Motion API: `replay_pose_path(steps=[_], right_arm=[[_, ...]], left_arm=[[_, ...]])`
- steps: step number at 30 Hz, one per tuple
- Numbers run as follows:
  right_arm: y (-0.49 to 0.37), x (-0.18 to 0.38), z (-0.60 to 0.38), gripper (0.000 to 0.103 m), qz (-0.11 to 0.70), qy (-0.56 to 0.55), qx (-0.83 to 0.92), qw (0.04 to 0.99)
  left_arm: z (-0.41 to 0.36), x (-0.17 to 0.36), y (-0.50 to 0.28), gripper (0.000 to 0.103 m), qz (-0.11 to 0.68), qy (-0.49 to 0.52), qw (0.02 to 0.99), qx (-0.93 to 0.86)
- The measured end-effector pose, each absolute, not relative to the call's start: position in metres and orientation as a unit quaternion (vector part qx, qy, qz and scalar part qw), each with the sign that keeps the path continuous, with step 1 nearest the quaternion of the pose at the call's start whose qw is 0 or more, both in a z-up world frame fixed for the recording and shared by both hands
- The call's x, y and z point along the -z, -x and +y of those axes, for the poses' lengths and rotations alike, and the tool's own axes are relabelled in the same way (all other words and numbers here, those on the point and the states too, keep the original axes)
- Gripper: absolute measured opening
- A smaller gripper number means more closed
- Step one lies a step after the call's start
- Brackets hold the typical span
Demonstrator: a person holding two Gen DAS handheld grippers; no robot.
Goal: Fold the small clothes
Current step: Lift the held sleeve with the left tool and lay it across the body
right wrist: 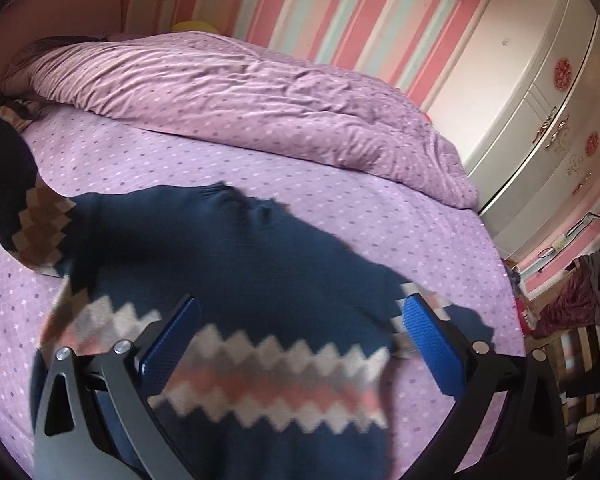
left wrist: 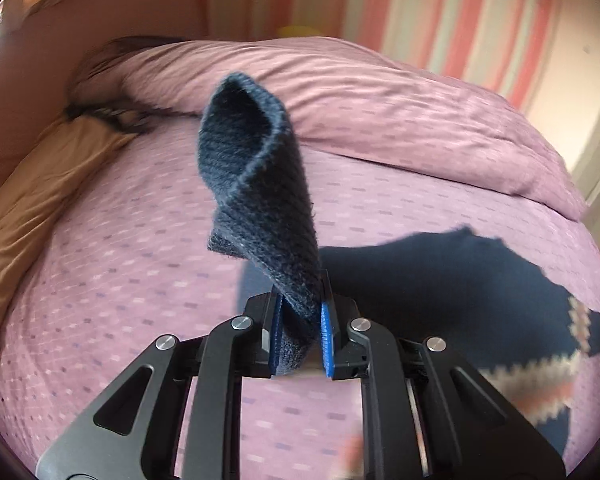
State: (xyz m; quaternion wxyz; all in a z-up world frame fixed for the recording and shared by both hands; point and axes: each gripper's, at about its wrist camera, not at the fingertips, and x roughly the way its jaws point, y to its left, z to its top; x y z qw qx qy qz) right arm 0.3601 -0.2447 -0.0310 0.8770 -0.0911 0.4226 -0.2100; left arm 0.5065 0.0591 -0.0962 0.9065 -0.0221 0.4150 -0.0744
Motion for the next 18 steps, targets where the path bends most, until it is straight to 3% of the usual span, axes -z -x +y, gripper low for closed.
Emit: replay_pose_path(steps=[7,13,18], right_arm=[[-0.343,0.017,-0.323,0.102,0.402,0.090,0.246,0.877],[-0.327,0.036,-0.389,0.102,0.414,0.050,0.280,0.865],[-0.319,0.057,-0.422,0.102,0.427,0.032,0.297,0.854]], left_arm=[[-0.089,0.100,-0.488,0.014,0.438,0.025,0.885,0.158],[-0.221,0.136,-0.479,0.014,0.454,0.000,0.860,0.234],[-0.286,0.148,-0.471,0.014,0.461,0.007,0.846,0.267]])
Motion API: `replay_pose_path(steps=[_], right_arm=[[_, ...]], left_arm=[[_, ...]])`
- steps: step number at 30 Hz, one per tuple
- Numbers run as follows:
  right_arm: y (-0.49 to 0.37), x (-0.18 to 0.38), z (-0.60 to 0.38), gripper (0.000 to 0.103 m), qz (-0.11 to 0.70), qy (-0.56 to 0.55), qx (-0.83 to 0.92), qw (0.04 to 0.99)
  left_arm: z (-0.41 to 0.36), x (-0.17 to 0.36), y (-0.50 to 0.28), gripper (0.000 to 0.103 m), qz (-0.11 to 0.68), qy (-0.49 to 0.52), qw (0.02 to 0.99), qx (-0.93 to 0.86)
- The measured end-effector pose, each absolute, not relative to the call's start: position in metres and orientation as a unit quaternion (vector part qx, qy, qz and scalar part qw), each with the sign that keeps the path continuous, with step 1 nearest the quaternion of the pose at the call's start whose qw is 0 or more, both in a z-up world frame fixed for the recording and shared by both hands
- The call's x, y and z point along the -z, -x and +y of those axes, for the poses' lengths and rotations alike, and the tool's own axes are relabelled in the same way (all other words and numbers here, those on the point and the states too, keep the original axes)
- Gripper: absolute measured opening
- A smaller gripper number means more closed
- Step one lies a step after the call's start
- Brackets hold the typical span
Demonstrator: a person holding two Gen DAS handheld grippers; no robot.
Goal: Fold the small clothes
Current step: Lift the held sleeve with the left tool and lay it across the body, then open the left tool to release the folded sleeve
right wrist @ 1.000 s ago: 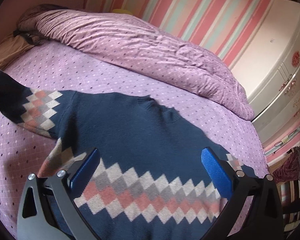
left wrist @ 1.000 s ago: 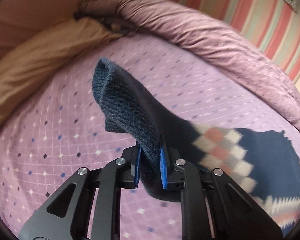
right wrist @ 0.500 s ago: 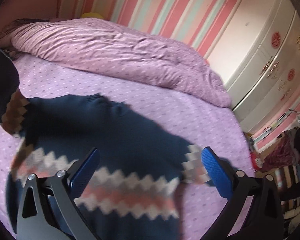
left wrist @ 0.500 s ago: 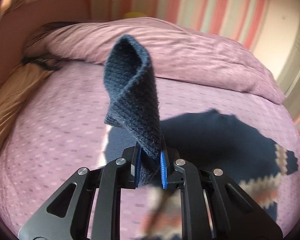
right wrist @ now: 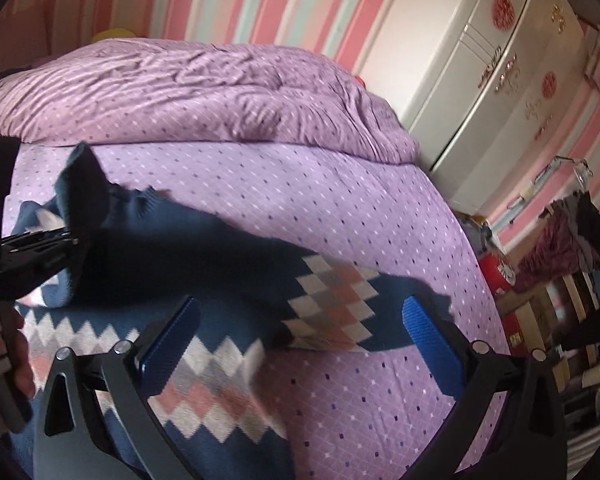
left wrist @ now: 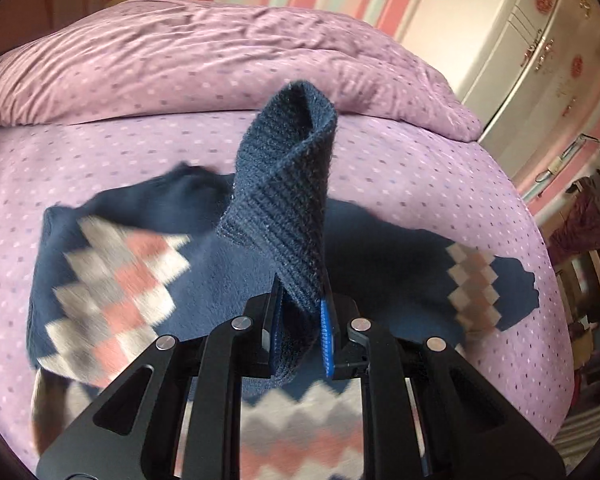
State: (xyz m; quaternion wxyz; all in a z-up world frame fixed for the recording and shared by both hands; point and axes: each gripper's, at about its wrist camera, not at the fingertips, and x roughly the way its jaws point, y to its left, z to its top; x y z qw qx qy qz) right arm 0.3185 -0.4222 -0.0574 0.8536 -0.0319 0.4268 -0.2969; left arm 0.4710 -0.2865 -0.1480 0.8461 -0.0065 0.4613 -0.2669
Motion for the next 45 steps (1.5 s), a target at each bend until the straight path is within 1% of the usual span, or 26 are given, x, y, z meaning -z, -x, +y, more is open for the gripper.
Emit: replay_pose_path(steps=[4,9,15,17,18,19,20,21,22,26,29,31,34,35,38,41,42,45], right_arm=[[-0.314,0.066,-0.439,0.102,0.431,0.031,0.307,0.848],[-0.309,0.079,-0.461,0.102,0.439,0.017,0.317,0.840],[-0.305,0.092,-0.472,0.102,0.442,0.007,0.323,0.837],[-0.306,0.096,-0.472,0.102,0.442,0.010,0.323,0.837],[-0.306,0.096,-0.472,0.102,0.442,0.011,0.323,0.837],[-0.307,0.097,-0.472,0.102,0.443,0.012,0.323,0.837],[-0.308,0.097,-0.473,0.102,0.442,0.012,0.322,0.837],[-0.309,0.096,-0.473,0.102,0.440,0.013,0.322,0.838],[-0.309,0.096,-0.473,0.102,0.438,0.015,0.322,0.839],[-0.314,0.097,-0.474,0.102,0.432,0.025,0.321,0.843],[-0.319,0.104,-0.472,0.102,0.428,0.031,0.314,0.847],[-0.324,0.114,-0.469,0.102,0.425,0.032,0.307,0.851],[-0.337,0.132,-0.460,0.102,0.422,0.031,0.286,0.860],[-0.342,0.136,-0.457,0.102,0.422,0.028,0.272,0.864],[-0.361,0.149,-0.445,0.102,0.423,0.013,0.211,0.881],[-0.386,0.169,-0.436,0.101,0.442,0.004,0.175,0.879],[-0.393,0.176,-0.434,0.101,0.451,-0.003,0.171,0.876],[-0.407,0.196,-0.440,0.101,0.472,-0.074,0.153,0.865]], left_arm=[[-0.318,0.156,-0.470,0.014,0.473,0.011,0.838,0.274],[-0.350,0.170,-0.464,0.014,0.473,-0.022,0.838,0.271],[-0.361,0.205,-0.457,0.015,0.490,-0.068,0.828,0.263],[-0.362,0.213,-0.453,0.018,0.494,-0.079,0.826,0.260],[-0.363,0.215,-0.452,0.025,0.495,-0.084,0.826,0.256],[-0.364,0.216,-0.450,0.043,0.495,-0.089,0.826,0.255],[-0.365,0.217,-0.449,0.055,0.493,-0.093,0.827,0.253],[-0.366,0.215,-0.446,0.068,0.483,-0.102,0.833,0.249],[-0.366,0.215,-0.445,0.072,0.477,-0.111,0.836,0.246],[-0.356,0.212,-0.445,0.072,0.482,-0.108,0.833,0.250],[-0.331,0.201,-0.445,0.073,0.478,-0.099,0.837,0.247],[-0.306,0.194,-0.447,0.079,0.472,-0.104,0.845,0.228],[-0.270,0.187,-0.451,0.085,0.466,-0.113,0.853,0.205],[-0.254,0.184,-0.453,0.085,0.464,-0.118,0.856,0.194],[-0.223,0.179,-0.459,0.085,0.460,-0.122,0.861,0.179],[-0.192,0.175,-0.466,0.087,0.454,-0.126,0.868,0.156],[-0.182,0.174,-0.468,0.090,0.452,-0.125,0.871,0.147],[-0.162,0.170,-0.472,0.090,0.451,-0.116,0.875,0.130]])
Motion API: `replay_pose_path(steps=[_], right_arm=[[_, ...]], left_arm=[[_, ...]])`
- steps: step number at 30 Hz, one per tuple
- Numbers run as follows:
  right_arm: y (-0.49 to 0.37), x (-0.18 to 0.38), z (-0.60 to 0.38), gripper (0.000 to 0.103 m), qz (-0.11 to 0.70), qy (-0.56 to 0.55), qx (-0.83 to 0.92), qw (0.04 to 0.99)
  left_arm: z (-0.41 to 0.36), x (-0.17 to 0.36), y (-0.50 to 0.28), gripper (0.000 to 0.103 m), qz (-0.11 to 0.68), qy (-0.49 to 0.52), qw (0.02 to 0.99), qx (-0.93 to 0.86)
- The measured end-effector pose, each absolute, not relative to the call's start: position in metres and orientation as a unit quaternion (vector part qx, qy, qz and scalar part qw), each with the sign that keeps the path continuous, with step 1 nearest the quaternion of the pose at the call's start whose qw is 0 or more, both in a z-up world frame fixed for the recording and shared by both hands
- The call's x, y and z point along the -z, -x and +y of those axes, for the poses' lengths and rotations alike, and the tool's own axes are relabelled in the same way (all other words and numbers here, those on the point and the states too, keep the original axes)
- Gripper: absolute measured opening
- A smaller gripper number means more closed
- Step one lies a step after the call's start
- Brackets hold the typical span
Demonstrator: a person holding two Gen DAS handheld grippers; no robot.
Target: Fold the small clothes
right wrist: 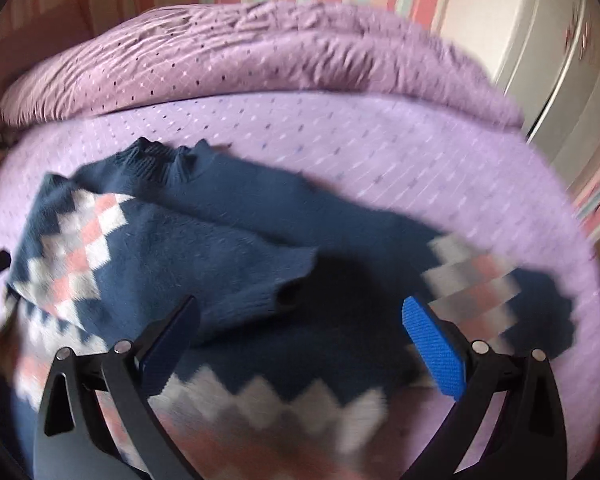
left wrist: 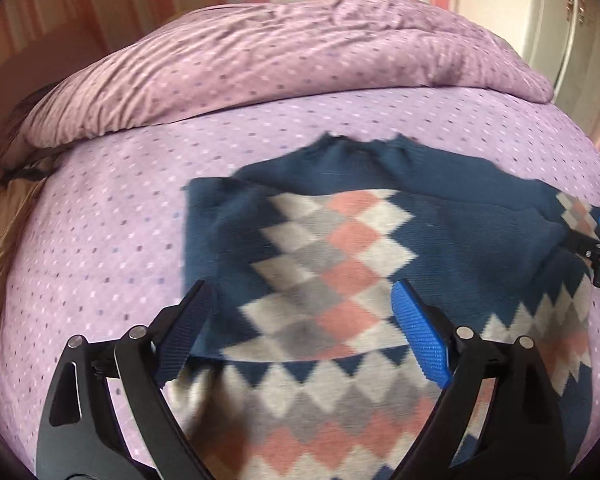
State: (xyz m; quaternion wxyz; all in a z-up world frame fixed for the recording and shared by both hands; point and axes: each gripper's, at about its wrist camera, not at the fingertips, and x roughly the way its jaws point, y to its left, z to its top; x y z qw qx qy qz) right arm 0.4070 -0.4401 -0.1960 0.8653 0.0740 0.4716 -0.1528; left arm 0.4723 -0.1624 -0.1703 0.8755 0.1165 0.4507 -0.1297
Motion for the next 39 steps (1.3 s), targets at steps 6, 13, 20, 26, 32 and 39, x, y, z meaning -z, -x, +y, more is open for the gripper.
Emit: replay_pose_path(steps=[6,13,20,26,32,39], right_arm=[[-0.421,0.231,-0.449,0.083,0.498,-0.177,0.154,0.835],[-0.432,0.258,-0.450,0.009,0.521,-0.232,0.138,0.810],[-0.435,0.214,-0.435,0.007,0.455,-0.140,0.111,0.872],[-0.433,0.193,-0.423,0.007,0.406,0.000,0.113,0.907],[-0.418,0.265,-0.445,0.007,0.467,-0.006,0.112,0.877],[-0.419,0.269,-0.447,0.013,0.462,-0.022,0.111,0.880]], left_arm=[[-0.139,0.166,-0.474,0.091,0.454,-0.088,0.878,0.122],[-0.129,0.175,-0.477,0.091,0.460,-0.095,0.875,0.114],[-0.115,0.176,-0.485,0.091,0.468,-0.069,0.875,0.105],[-0.117,0.177,-0.485,0.095,0.459,-0.077,0.880,0.095],[-0.117,0.195,-0.486,0.095,0.465,-0.093,0.876,0.086],[-0.114,0.204,-0.483,0.095,0.466,-0.093,0.874,0.099]])
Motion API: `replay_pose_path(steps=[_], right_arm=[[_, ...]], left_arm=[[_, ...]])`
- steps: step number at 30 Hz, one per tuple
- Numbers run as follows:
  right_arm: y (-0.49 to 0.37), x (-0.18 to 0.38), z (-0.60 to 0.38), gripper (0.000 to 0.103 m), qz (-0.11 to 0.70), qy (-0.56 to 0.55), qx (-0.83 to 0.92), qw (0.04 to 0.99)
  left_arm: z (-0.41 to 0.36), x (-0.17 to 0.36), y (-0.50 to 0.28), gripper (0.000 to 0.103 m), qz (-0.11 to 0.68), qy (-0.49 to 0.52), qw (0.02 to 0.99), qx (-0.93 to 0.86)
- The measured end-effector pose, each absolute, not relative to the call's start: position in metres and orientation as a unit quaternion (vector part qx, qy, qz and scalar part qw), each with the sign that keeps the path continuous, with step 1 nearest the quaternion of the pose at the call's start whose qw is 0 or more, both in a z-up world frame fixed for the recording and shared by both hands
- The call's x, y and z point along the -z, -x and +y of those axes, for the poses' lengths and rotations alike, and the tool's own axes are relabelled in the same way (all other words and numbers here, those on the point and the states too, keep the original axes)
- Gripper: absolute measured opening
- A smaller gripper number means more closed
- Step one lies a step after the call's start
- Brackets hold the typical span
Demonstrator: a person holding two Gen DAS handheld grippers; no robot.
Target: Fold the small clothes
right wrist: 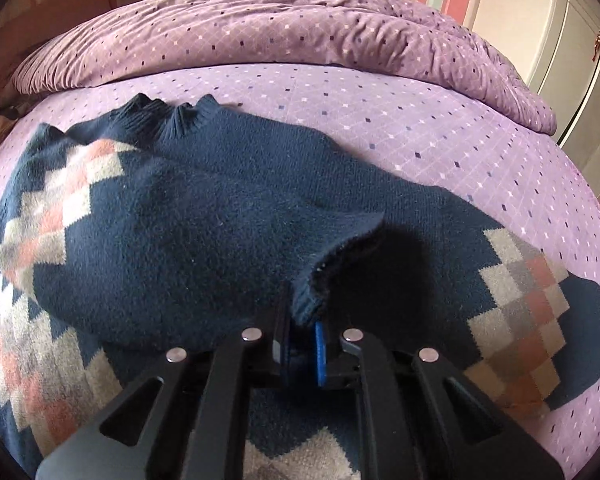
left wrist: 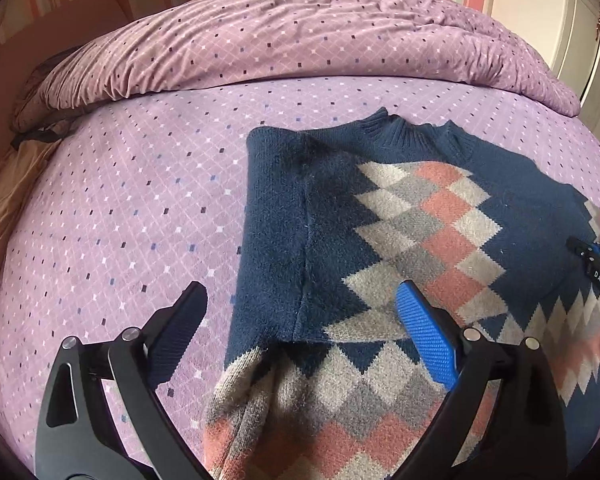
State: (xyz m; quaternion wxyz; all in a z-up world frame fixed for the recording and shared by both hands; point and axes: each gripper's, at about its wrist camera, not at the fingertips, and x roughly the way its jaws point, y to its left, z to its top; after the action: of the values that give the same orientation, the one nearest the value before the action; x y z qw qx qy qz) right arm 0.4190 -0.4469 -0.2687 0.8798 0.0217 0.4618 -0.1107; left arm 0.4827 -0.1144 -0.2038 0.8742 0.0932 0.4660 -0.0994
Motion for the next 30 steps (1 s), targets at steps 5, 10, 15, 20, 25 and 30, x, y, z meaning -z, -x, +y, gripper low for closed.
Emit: replay_pose_path(steps=[5,10,15,20,25,30], right_arm=[[-0.402,0.234,-0.448,0.034,0.441,-0.035,0.100,0.891],[-0.384,0.198,-0.447,0.071,0.384,-0.042,0.103,0.916],[-0.410,0.232,-0.440,0.027,0.446,-0.038,0.060,0.892],[-0.413,0.273,-0.433,0.026,0.480,-0.025,0.065,0.875],[-0.415,0.295,-0.428,0.026,0.489,-0.002,0.072,0.870],[-0.410,0.277,-0.429,0.028,0.482,-0.016,0.072,0.873]], left_arm=[[-0.114,0.195,-0.482,0.096,0.455,-0.093,0.879,0.109],[-0.122,0.190,-0.481,0.098,0.447,-0.095,0.881,0.124],[-0.132,0.194,-0.479,0.099,0.441,-0.109,0.882,0.125],[-0.131,0.202,-0.479,0.099,0.451,-0.103,0.878,0.127],[-0.127,0.208,-0.479,0.099,0.459,-0.104,0.873,0.127],[-0.125,0.209,-0.478,0.099,0.463,-0.101,0.871,0.130]])
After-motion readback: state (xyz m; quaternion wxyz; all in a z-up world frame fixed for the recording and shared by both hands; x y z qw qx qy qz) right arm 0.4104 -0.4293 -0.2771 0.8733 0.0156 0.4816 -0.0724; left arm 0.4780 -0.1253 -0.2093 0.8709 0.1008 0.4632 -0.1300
